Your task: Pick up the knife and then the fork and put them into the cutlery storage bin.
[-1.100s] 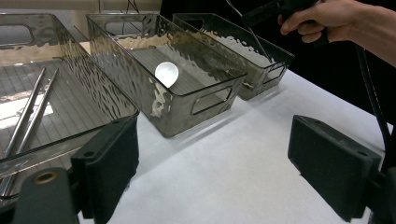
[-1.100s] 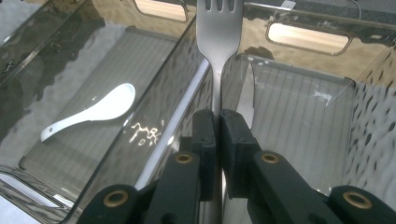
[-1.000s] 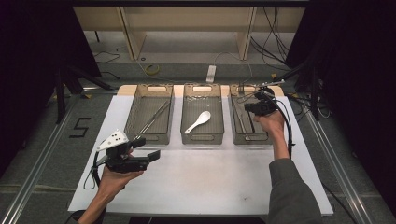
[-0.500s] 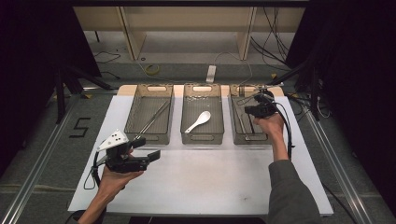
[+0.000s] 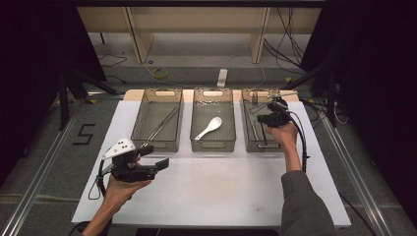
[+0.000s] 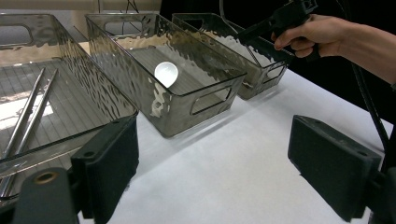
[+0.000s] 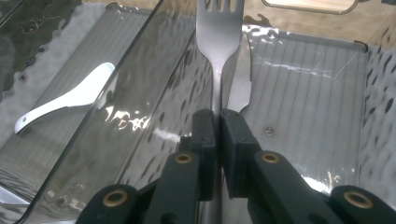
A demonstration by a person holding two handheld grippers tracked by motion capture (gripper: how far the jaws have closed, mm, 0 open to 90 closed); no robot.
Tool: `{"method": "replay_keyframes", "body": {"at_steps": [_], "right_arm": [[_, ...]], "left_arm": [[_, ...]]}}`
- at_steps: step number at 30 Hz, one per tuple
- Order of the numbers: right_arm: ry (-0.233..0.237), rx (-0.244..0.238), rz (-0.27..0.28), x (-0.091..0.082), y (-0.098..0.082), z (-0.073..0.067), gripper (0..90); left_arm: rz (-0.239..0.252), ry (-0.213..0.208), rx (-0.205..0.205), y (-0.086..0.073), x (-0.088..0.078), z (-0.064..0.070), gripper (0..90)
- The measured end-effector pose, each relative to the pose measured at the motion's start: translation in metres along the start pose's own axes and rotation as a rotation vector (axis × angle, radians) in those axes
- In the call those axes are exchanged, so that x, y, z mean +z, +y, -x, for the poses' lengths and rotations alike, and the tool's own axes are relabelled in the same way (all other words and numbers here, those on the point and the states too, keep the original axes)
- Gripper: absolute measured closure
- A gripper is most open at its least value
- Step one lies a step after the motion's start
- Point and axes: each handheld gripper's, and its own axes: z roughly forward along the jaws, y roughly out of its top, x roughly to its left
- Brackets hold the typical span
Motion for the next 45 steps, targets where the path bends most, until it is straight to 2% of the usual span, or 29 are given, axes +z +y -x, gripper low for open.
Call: {"method": "replay_keyframes", "body": {"at_steps": [7, 11, 13, 16, 20, 23, 27, 34, 40, 45], "right_arm": [[0.002, 0.017, -0.008, 0.003, 0.000, 0.001, 84.7], [-0.018, 0.012, -0.026, 0.006, -0.001, 0.000, 84.0], [-0.018, 0.025, -0.045, 0.008, -0.001, 0.000, 82.9], [-0.023, 0.043, -0.023, 0.005, -0.001, 0.001, 77.7], [-0.027, 0.017, -0.014, -0.003, 0.002, -0.001, 73.7], [0.006, 0.017, 0.002, -0.009, 0.002, -0.001, 65.1], [0.027, 0.002, 0.027, -0.018, -0.002, -0.004, 57.0], [0.090, -0.034, 0.065, -0.035, -0.014, -0.020, 43.3], [0.164, -0.060, 0.133, -0.046, -0.029, -0.036, 39.2], [0.200, -0.092, 0.181, -0.056, -0.044, -0.052, 36.1]], "left_arm": [[0.000, -0.001, -0.002, 0.000, 0.000, 0.000, 15.7], [-0.001, -0.003, -0.003, 0.000, 0.000, 0.000, 15.7], [0.000, -0.004, -0.004, 0.000, 0.000, 0.000, 15.7], [-0.001, -0.005, -0.005, 0.000, 0.000, 0.000, 15.7], [-0.001, -0.012, -0.011, 0.000, 0.000, -0.001, 15.7], [0.002, -0.013, -0.015, 0.000, 0.001, -0.001, 15.7], [-0.003, -0.016, -0.013, 0.000, 0.001, -0.001, 15.7], [-0.013, -0.025, -0.012, -0.001, 0.003, 0.000, 15.7], [-0.009, -0.034, -0.023, -0.001, 0.002, -0.001, 15.7], [-0.014, -0.035, -0.020, -0.001, 0.003, 0.000, 15.7]]}}
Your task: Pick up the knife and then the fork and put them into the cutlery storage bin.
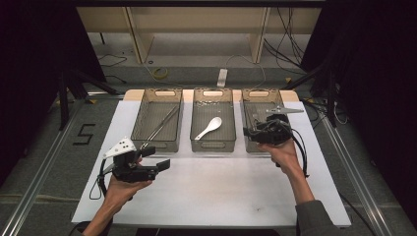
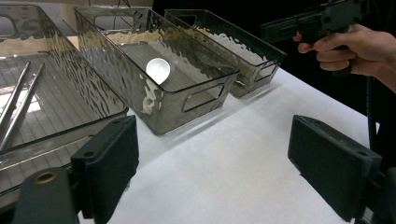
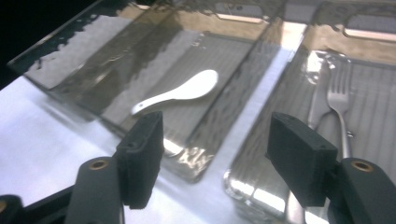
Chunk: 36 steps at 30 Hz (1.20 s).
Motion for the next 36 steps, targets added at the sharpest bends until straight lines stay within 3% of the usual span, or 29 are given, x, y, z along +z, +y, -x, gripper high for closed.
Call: {"method": "replay_keyframes", "body": {"at_steps": [10, 16, 22, 36], "right_arm": [[0.064, -0.014, 0.050, -0.007, -0.019, -0.011, 34.0], [0.071, -0.036, 0.079, -0.015, -0.028, -0.015, 32.0], [0.109, -0.015, 0.092, -0.020, -0.037, -0.017, 31.4], [0.134, -0.021, 0.114, -0.034, -0.055, -0.028, 30.1]], "left_arm": [[-0.005, -0.006, -0.003, 0.000, 0.002, 0.000, 15.7], [-0.018, -0.011, 0.007, -0.001, 0.004, 0.002, 15.7], [-0.026, -0.019, 0.005, -0.001, 0.004, 0.003, 15.6], [-0.036, -0.039, 0.014, -0.001, 0.004, 0.003, 15.6]]}}
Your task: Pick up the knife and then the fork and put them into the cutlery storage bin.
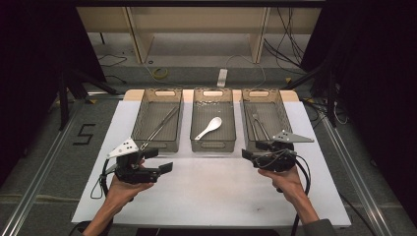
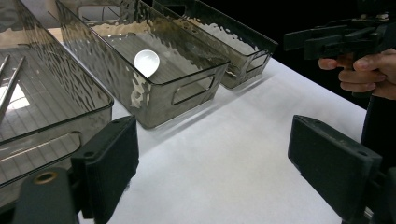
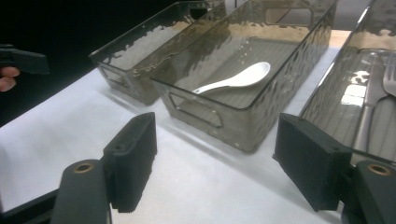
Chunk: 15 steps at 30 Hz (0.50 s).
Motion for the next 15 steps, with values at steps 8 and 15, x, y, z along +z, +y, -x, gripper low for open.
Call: {"method": "replay_keyframes", "body": {"at_steps": [8, 15], "right_arm": [[0.020, -0.009, 0.019, -0.006, -0.008, -0.008, 28.4], [-0.003, -0.036, 0.010, -0.011, -0.019, -0.015, 27.6]], "left_arm": [[0.001, -0.009, 0.000, 0.000, 0.000, 0.000, 15.6], [0.008, -0.012, 0.003, 0.000, -0.001, 0.000, 15.6]]}}
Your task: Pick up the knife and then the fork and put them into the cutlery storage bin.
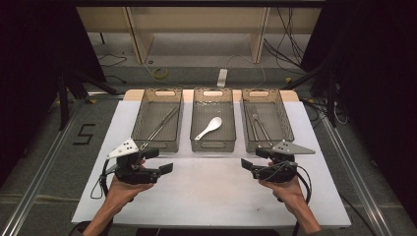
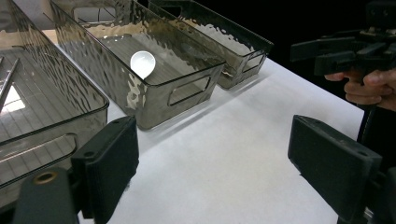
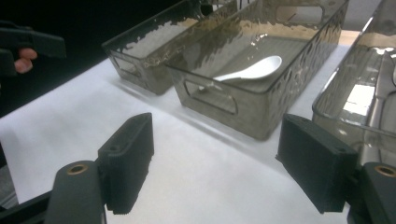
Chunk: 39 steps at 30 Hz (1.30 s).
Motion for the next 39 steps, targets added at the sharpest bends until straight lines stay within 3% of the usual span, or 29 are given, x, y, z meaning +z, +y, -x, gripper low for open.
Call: {"method": "replay_keyframes", "body": {"at_steps": [5, 11, 17, 39], "right_arm": [[0.013, 0.018, 0.010, -0.005, -0.010, -0.001, 26.2], [0.023, 0.002, 0.012, -0.010, -0.020, -0.007, 22.8], [-0.006, -0.041, 0.003, -0.015, -0.025, -0.013, 21.2], [-0.033, -0.020, 0.000, -0.021, -0.040, -0.014, 21.3]], "left_arm": [[-0.002, -0.006, -0.006, 0.000, 0.000, 0.000, 15.6], [-0.011, -0.013, 0.002, -0.001, 0.001, 0.001, 15.6], [-0.014, -0.017, -0.003, -0.001, 0.001, 0.002, 15.6], [-0.052, -0.037, 0.014, -0.005, 0.005, 0.005, 15.5]]}}
